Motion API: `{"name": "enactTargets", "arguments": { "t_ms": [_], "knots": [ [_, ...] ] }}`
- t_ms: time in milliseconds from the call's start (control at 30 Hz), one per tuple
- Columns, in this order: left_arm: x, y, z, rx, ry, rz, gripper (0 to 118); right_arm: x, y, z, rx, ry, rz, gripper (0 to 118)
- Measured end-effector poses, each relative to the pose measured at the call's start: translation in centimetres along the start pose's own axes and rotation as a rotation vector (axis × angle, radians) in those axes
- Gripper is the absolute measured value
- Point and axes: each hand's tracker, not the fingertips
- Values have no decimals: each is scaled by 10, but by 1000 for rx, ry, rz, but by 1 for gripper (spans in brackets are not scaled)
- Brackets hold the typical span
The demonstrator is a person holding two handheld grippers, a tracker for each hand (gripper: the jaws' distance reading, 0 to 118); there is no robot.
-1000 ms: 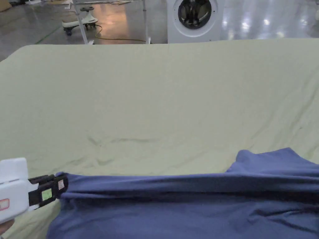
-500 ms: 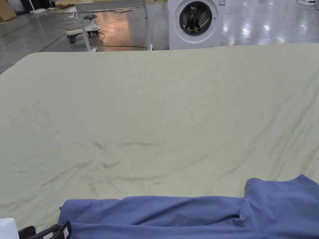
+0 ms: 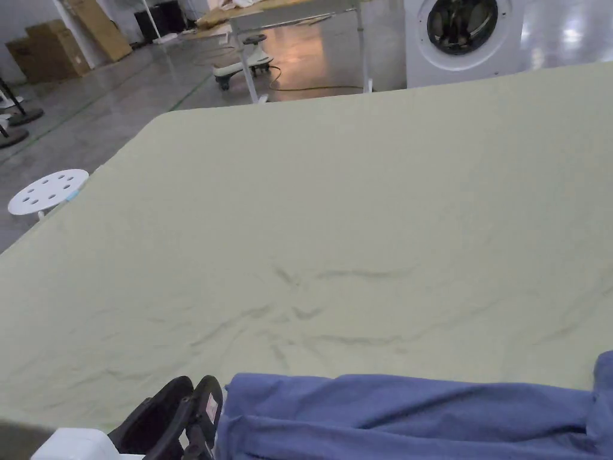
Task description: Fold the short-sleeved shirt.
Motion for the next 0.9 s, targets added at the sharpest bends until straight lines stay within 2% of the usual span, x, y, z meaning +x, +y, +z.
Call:
{"name": "enactTargets", "arguments": {
  "t_ms": [33, 167, 333, 367, 400, 433, 467, 500, 533, 633, 733, 800, 833, 900],
  "knots": [
    [1, 0, 2, 4, -12, 1, 0, -3, -1, -3, -15, 25, 13, 0],
    [-4, 4, 4, -22, -36, 29, 0, -16, -7, -15, -56, 39, 52, 0],
    [-23, 2, -5, -55, -31, 79, 0, -23, -10, -15, -54, 53, 47, 0],
    [-31, 0, -12, -77, -15, 115, 4, -24, -11, -13, -50, 49, 49, 0],
    [-41, -3, -21, -132, 21, 166, 17, -23, -9, -13, -50, 51, 51, 0],
    [-49, -6, -27, -149, 46, 199, 36, -22, -8, -12, -51, 52, 50, 0],
    [-59, -11, -34, -162, 43, 238, 68, -21, -8, -11, -47, 50, 47, 0],
    [-69, -17, -43, -181, 1, 278, 84, -19, -7, -9, -46, 49, 41, 0],
    [-78, -22, -51, -202, -34, 311, 91, -17, -7, -8, -47, 53, 29, 0],
    [-108, -45, -85, -244, -145, 476, 91, -11, -9, -5, -50, 66, -23, 0],
    [-132, -64, -123, -376, -256, 677, 91, -10, -11, 0, -53, 56, -28, 0],
    [-142, -75, -142, -387, -298, 764, 89, -9, -12, 4, -54, 50, -28, 0],
    [-151, -83, -151, -424, -304, 796, 83, -8, -12, 5, -54, 47, -28, 0],
    [-151, -90, -159, -392, -344, 836, 52, -7, -14, 8, -57, 40, -35, 0]
  ]
}}
